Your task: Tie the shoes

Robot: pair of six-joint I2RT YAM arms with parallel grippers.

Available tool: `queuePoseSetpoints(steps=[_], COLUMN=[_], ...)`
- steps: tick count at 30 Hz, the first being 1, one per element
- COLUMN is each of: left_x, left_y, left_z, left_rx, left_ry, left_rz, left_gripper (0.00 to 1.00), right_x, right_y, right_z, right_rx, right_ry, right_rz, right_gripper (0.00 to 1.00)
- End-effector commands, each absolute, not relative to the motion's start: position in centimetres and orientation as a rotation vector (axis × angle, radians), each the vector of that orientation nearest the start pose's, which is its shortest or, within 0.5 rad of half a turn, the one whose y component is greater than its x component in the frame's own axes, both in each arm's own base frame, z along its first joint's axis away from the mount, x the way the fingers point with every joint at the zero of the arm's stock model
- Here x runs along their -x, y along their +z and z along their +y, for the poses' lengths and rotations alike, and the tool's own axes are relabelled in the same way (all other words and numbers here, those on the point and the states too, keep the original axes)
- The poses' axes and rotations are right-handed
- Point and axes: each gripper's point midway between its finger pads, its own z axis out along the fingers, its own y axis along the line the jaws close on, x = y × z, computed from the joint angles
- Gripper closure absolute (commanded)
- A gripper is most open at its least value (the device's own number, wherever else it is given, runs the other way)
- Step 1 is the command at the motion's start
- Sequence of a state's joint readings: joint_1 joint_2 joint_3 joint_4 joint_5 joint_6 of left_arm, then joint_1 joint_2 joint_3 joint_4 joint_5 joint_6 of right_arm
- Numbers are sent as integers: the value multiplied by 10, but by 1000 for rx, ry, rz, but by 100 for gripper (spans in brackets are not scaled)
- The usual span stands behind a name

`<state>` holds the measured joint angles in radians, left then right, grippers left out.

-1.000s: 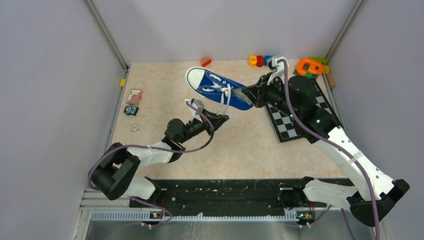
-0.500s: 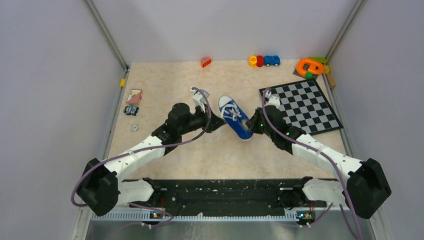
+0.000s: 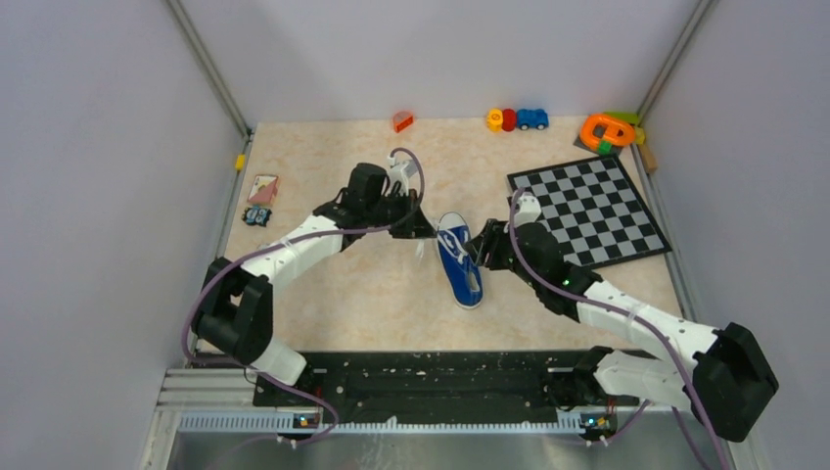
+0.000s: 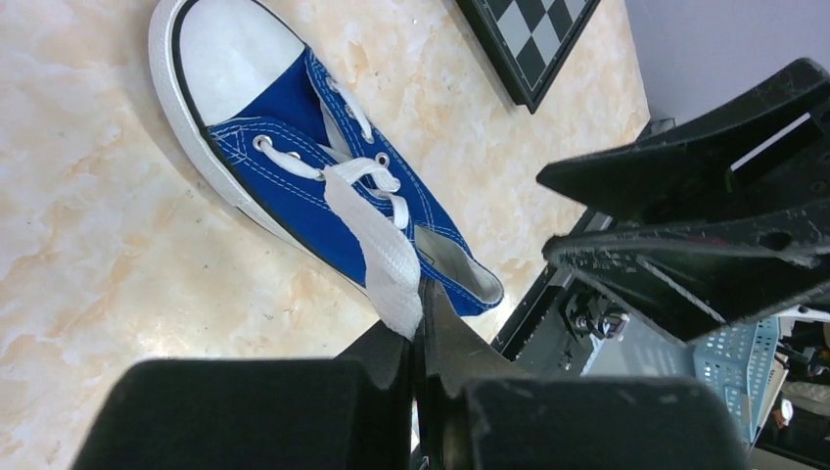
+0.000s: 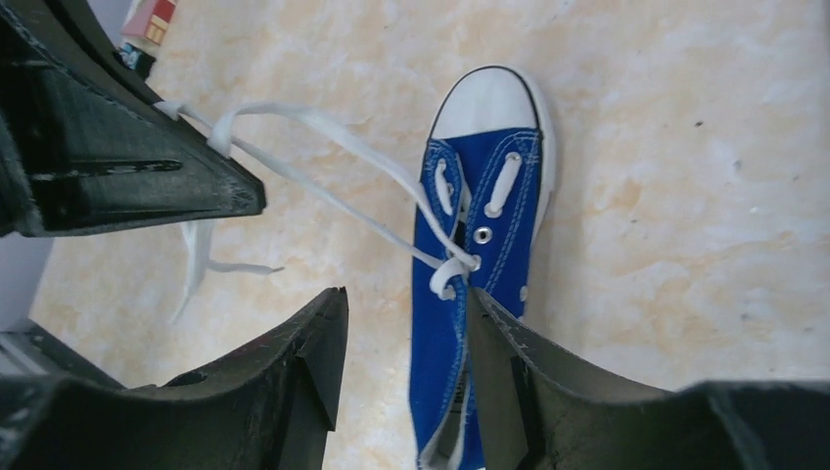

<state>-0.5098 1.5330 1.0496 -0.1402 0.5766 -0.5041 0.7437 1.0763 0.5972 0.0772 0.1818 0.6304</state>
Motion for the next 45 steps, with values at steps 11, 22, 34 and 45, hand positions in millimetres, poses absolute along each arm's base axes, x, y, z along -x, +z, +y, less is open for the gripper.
queuePoseSetpoints(steps=[11,22,34,45], left_x=[-274,-262,-252,-254], left_y=[209,229,262,269], left_z=[-312,-317,-319,-312], left_rx=[-623,-773,-805,-760], left_ry=[-1204,-1153,-1175,-1102], left_rz=[2296,2193,2166,2193], left_gripper=[100,100,100,99], right_x=[-291,-305,-301,-312], right_y=[206,213,204,232], right_z=[262,279,287,282], right_rx=[568,824,863,698], right_ry=[674,618,645,691], right_rz=[1772,1553,1388,1344], right_gripper=[47,49,60,100])
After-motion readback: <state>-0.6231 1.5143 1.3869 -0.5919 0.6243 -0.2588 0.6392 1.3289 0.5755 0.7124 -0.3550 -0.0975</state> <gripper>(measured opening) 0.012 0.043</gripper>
